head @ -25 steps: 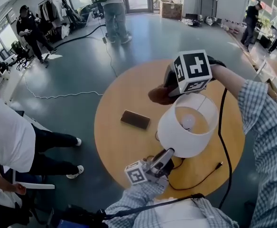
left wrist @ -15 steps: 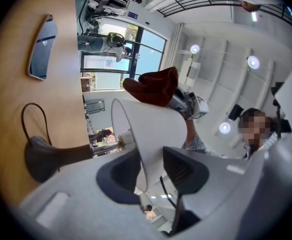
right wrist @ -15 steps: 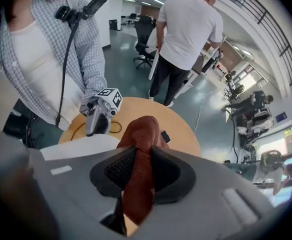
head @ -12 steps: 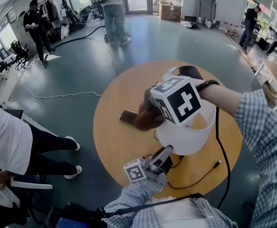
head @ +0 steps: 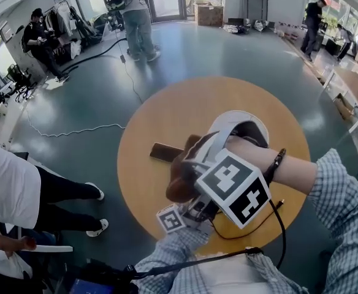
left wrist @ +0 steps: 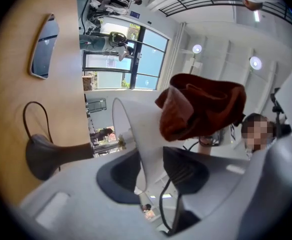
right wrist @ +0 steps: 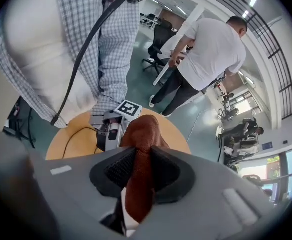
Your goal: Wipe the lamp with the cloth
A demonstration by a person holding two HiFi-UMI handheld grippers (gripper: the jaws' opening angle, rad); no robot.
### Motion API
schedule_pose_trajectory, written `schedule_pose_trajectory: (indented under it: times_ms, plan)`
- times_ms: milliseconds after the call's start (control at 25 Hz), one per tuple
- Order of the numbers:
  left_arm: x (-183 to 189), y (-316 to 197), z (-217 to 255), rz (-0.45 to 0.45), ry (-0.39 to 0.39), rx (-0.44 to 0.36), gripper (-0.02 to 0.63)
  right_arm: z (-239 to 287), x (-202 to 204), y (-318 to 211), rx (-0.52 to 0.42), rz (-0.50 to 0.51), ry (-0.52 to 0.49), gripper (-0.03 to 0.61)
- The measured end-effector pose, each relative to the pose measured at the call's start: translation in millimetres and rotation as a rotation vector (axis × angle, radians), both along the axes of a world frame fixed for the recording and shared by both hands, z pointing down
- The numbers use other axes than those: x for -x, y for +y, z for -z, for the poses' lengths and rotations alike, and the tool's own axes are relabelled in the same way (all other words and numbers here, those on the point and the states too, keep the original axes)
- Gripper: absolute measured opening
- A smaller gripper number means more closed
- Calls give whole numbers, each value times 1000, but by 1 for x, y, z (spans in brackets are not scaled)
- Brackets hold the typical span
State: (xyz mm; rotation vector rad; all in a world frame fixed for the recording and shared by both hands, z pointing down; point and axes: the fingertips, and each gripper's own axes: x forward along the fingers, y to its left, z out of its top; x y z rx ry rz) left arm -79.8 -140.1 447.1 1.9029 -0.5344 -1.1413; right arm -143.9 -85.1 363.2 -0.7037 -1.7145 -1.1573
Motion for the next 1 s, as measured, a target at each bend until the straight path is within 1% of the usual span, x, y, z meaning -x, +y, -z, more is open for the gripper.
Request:
schedule_pose_trajectory:
  times_ms: [120,240,480,600,680,760,1000]
  plan:
    - [1,0,1,-8,-2,3,140,1,-10,5,-30,-37,-65,92]
    - [6,2,2,-12,-2,4,140,5,-21,8,-52,-95,-128,92]
    - [9,3,0,-22,-1,11,140,3,-57,13,-39,-234,-213,92]
    - [15,2,-1,-25,-2,8,140,-3,-74,8,-36,-328,-253,92]
    - [15,2,1,-23,3,7,140,-5,-85,5,-8,-408,-297,92]
    - [14,3,2,-27,6,7,140,-7,-98,6,41,-495,-339,92]
    - [14,7,6,-31,9,12,140,-26,-133,1,158,-731,-430,92]
